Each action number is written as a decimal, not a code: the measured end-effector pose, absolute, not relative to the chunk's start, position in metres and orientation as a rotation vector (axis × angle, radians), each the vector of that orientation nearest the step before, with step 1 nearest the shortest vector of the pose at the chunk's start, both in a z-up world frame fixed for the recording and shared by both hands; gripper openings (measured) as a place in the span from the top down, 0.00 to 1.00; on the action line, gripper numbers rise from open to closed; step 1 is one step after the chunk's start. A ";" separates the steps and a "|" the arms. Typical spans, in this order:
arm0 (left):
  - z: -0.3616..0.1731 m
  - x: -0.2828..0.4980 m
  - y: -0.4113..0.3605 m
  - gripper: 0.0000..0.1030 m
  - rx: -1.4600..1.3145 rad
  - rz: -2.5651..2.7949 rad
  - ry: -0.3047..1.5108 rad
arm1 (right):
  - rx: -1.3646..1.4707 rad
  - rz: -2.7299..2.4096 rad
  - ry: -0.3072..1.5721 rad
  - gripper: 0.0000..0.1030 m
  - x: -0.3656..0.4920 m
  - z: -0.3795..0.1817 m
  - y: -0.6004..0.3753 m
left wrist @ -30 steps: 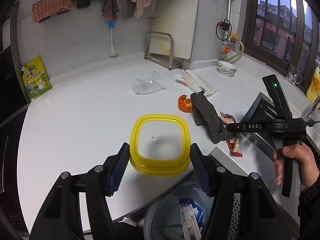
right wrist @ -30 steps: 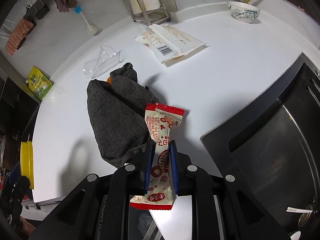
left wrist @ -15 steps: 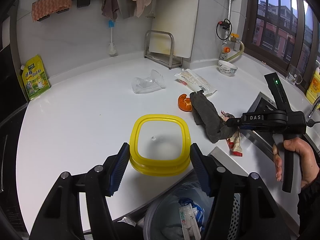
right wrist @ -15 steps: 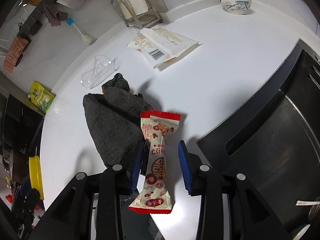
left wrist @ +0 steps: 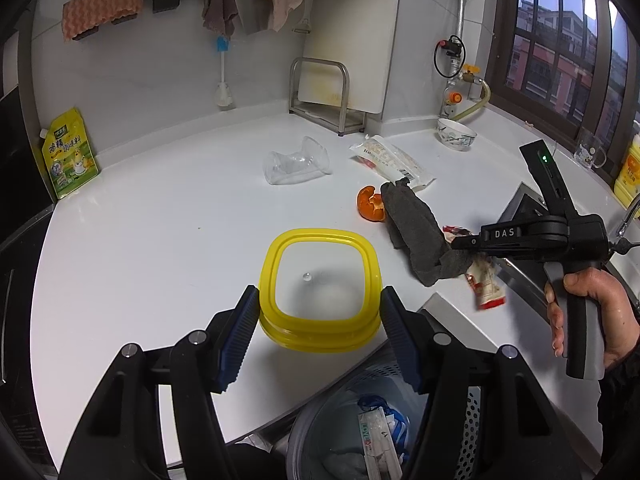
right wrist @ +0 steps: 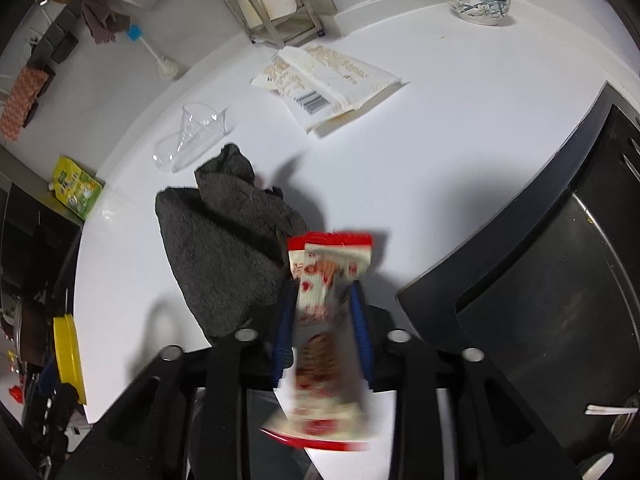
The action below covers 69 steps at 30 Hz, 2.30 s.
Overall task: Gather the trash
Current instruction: 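Lift the wrapper with the right gripper, dragging the grey cloth along, then carry the lid and wrapper over the bin and open both grippers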
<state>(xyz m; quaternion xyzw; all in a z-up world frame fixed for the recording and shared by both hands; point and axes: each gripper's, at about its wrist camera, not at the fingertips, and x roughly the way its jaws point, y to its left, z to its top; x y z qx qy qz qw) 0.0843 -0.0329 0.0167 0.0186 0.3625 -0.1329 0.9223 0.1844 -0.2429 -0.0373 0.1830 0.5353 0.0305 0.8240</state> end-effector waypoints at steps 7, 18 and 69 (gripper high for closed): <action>0.018 0.084 -0.033 0.42 0.039 -0.285 0.748 | 0.417 0.049 1.099 0.82 0.175 -0.029 -0.253; 0.020 0.058 -0.041 0.41 0.062 -0.320 0.740 | 0.428 0.079 0.974 0.82 0.111 0.009 -0.244; -0.063 -0.021 -0.032 0.23 0.049 -0.296 0.869 | 0.379 -0.008 0.906 0.47 -0.061 -0.071 -0.167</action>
